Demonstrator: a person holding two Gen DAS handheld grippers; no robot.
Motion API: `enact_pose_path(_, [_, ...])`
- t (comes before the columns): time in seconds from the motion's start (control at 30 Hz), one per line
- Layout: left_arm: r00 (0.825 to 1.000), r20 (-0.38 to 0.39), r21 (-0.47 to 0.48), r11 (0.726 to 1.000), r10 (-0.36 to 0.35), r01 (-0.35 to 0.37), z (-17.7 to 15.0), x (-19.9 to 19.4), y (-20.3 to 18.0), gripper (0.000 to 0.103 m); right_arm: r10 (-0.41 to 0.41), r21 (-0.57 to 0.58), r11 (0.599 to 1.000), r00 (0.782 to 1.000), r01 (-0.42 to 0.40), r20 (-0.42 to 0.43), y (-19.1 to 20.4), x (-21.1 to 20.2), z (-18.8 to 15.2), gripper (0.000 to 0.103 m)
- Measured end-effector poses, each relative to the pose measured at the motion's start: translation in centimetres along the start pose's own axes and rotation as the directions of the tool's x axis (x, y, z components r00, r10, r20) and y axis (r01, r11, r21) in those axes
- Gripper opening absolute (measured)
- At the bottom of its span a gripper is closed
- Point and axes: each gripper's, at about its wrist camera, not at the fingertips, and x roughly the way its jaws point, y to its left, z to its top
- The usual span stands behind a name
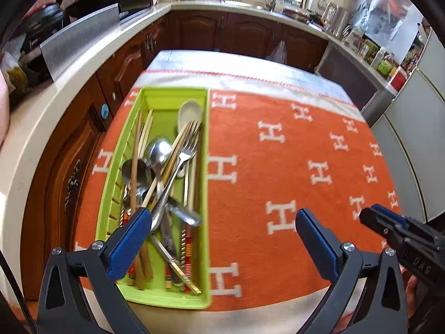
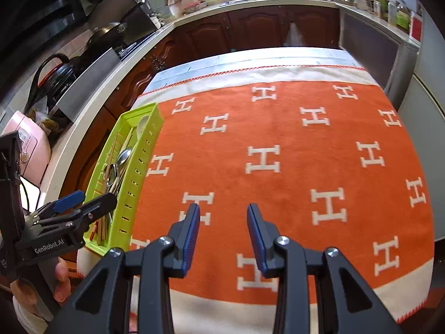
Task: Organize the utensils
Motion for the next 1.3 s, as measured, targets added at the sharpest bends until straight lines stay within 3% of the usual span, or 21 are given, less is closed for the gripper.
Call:
enact_pose_path(0.1, [0.999, 0.038, 0.036, 0.999, -0.015, 0.013, 0.7, -1.6, -2.0, 0.102, -0.021, -0.012, 1.000, 0.999, 0.022, 0.043, -0.1, -1.6, 0.4, 0.035])
enact_pose_path(0.33, [0.994, 0.105, 0.094, 0.995, 0.027, -0.037, 2.0, -4.6, -6.9, 0.102, -0.069, -0.053, 0.996, 0.983, 0.079, 0.168, -0.1, -5.7, 1.3, 0.036])
enact_pose_path(0.5, [0.987, 0.144, 0.094, 0.992, 0.074, -0.088, 2.2, -5.7, -8.1, 0.102, -0.085, -0.061, 0.993, 0.966, 0.102, 0.244, -0.2, -7.7, 1.4, 0.047])
enact_pose_path(0.8, [0.967, 0.214, 0.071, 0.985, 0.139, -0.158, 1.9, -7.0, -9.2, 0.102, -0.065, -0.080, 0.993, 0.955, 0.091, 0.288, -0.4, -8.7, 1.2, 0.050])
enact_pose_path(1.3, [0.963, 0.220, 0.069, 0.982, 0.155, -0.174, 1.4, -6.8, -9.4, 0.102, -0.072, -0.067, 0.993, 0.954, 0.095, 0.292, -0.8, -8.8, 0.7, 0.050])
